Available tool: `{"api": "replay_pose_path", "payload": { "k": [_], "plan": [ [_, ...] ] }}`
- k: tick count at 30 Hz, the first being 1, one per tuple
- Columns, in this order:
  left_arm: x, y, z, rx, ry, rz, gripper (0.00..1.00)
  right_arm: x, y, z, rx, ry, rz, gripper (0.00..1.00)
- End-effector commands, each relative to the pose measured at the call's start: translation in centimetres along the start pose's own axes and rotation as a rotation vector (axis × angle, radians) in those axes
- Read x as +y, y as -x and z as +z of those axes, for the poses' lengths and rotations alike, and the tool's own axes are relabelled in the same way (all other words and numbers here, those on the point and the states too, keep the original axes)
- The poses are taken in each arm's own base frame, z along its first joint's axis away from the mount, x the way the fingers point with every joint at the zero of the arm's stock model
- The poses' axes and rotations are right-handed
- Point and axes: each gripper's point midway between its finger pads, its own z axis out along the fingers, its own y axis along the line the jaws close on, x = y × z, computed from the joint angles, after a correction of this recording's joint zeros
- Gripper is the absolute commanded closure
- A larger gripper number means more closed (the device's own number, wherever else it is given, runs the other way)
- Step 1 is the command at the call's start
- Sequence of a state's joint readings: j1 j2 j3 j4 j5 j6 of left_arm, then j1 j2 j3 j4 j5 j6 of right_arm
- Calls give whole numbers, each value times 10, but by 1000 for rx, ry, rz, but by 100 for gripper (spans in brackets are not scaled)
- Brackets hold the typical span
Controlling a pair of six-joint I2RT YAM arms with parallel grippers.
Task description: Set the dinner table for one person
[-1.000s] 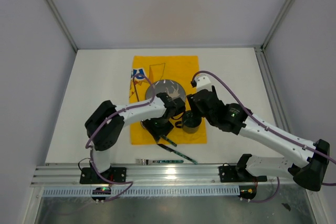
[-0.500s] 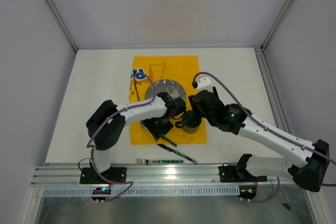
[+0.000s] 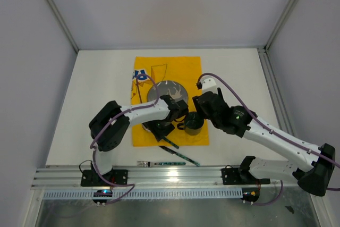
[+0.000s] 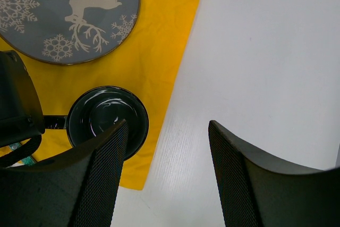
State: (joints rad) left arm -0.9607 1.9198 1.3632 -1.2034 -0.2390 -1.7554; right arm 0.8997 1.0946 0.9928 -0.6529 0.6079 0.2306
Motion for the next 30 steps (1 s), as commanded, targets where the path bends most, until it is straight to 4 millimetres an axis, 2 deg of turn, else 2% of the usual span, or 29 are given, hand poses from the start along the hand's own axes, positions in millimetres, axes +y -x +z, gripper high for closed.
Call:
{"api": "replay_pose_path", "payload": {
  "k": [1, 9, 17, 24, 30],
  "plan": [
    [-2, 6, 8, -48, -7, -30, 48, -5, 9, -4, -36, -14, 22, 34],
    [-11, 6, 13, -55, -50, -45, 50, -3, 9, -3, -35, -5, 27, 34],
    [-21, 11, 4, -73, -76, -38, 51, 0, 5, 0, -21, 0, 29, 34],
    [-28, 8, 7, -65, -78, -25, 60, 1, 4, 2, -17, -1, 28, 34],
    [-25, 7, 10, -67, -60, -16, 61, 1, 2, 3, -11, -6, 29, 34]
  ]
}}
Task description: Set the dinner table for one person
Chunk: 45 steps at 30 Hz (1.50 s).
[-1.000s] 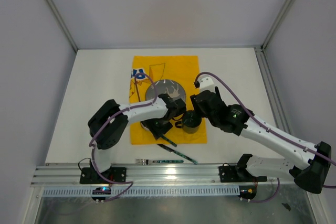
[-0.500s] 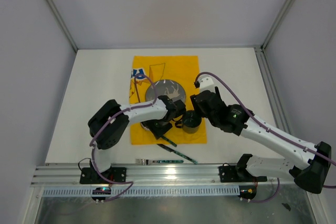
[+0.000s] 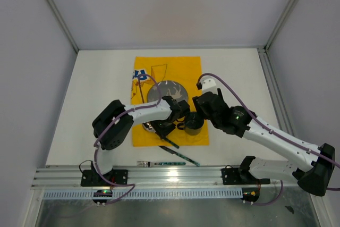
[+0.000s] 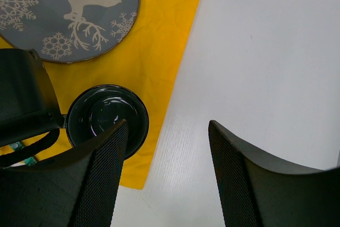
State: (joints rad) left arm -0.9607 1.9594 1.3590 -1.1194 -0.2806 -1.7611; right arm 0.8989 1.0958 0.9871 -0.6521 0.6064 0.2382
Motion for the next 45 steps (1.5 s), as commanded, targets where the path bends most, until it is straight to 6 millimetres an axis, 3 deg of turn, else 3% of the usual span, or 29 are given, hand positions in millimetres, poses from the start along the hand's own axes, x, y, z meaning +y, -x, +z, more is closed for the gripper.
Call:
{"api": "replay_pose_path", "payload": {
  "k": [1, 4, 11, 20, 25, 32, 38, 45],
  "plan": [
    [-6, 5, -3, -31, -17, -1, 61, 0, 3, 2, -13, -7, 23, 34],
    [-5, 5, -2, -31, -13, 0, 66, 0, 2, 3, -14, -9, 25, 34],
    [-6, 3, -2, -22, -12, 6, 90, 2, -3, 6, 1, -9, 13, 34],
    [-2, 3, -4, -18, 26, 31, 91, 6, -10, 11, 17, -4, 15, 34],
    [-5, 12, -24, -42, 25, 72, 92, 6, -12, 13, 21, -5, 7, 34],
    [5, 40, -52, -142, 31, 130, 100, 9, -13, 16, 24, -2, -1, 34],
    [20, 66, -67, -237, 76, 330, 100, 9, -12, 18, 19, -3, -11, 34],
    [44, 75, -80, -205, 127, 686, 100, 11, -9, 21, 15, -2, -16, 34]
  ]
}}
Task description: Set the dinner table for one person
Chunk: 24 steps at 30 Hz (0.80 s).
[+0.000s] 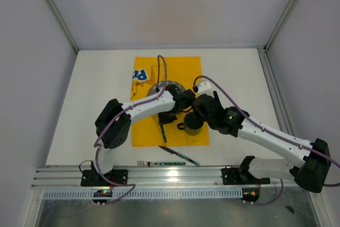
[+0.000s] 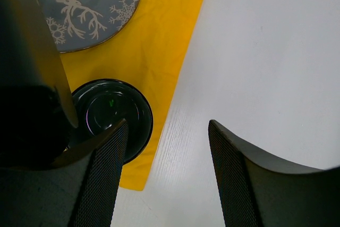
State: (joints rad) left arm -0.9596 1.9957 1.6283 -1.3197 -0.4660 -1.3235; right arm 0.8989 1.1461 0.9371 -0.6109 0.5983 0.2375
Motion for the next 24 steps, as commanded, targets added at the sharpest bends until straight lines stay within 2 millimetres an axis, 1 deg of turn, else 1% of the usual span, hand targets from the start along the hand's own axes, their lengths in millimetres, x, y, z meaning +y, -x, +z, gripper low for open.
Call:
{"api": "replay_pose_path", "payload": {
  "k": [1, 2, 3, 5, 6, 10, 13, 15, 17, 21, 24],
  "plan": [
    [64, 8, -33, 9, 94, 312, 100, 2, 12, 4, -37, 3, 20, 34],
    [65, 4, -36, 36, 78, 336, 100, 4, 13, 4, -39, 8, 20, 34],
    [66, 2, -38, 58, 55, 421, 100, 4, 13, 5, -37, 11, 18, 34],
    [67, -1, -43, 87, 19, 495, 100, 6, 15, 7, -36, 12, 18, 34],
    [71, -1, -45, 93, 23, 542, 100, 7, 17, 7, -40, 17, 18, 34],
    [87, 5, -55, 101, 46, 632, 100, 11, 20, 11, -41, 25, 4, 34],
    [97, 6, -58, 122, 73, 709, 100, 14, 23, 13, -48, 33, 2, 34],
    [100, 0, -55, 159, 87, 746, 100, 15, 24, 15, -47, 34, -3, 34],
    [104, -2, -50, 171, 110, 786, 100, 16, 27, 16, -50, 38, -5, 34],
    [105, -7, -44, 200, 132, 804, 100, 14, 29, 18, -52, 33, -13, 34],
    [112, -13, -37, 224, 169, 840, 100, 13, 31, 19, -53, 29, -13, 34]
  ]
}}
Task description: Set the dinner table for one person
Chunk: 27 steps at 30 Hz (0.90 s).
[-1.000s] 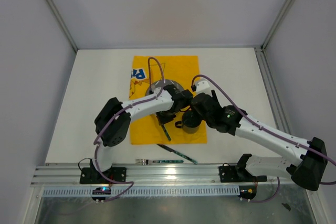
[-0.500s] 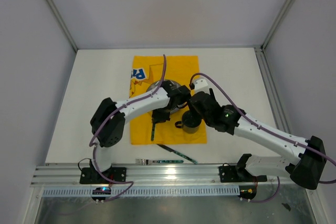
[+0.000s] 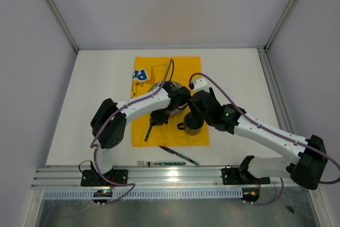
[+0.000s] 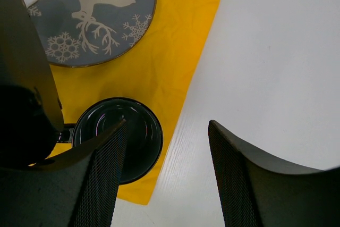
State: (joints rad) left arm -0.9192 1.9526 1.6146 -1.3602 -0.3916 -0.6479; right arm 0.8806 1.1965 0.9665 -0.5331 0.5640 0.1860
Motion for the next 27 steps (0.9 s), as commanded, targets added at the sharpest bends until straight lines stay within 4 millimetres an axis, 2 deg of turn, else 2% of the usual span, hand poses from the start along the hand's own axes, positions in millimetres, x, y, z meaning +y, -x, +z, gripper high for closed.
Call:
{"api": "replay_pose_path", "payload": {
  "k": [1, 4, 6, 8, 13, 18, 22, 27],
  "plan": [
    [44, -62, -28, 201, 151, 200, 100, 4, 12, 9, -18, 2, -3, 34],
    [46, -64, -23, 195, 190, 257, 100, 4, 11, 11, -9, 1, -3, 34],
    [44, -58, -25, 159, 188, 294, 100, 5, 12, 12, -6, 2, -3, 34],
    [26, -50, -29, 92, 126, 336, 100, 7, 13, 13, -6, 5, -2, 34],
    [4, -27, -36, -48, 30, 403, 100, 7, 18, 13, -11, 2, 1, 34],
    [-25, -23, -42, -80, -138, 443, 100, 6, 19, 13, -12, -3, -4, 34],
    [-46, -32, -43, -57, -260, 475, 100, 5, 18, 16, -7, -7, -8, 34],
    [-57, -47, -31, 1, -286, 521, 100, 9, 22, 20, 0, -2, -20, 34]
  ]
}}
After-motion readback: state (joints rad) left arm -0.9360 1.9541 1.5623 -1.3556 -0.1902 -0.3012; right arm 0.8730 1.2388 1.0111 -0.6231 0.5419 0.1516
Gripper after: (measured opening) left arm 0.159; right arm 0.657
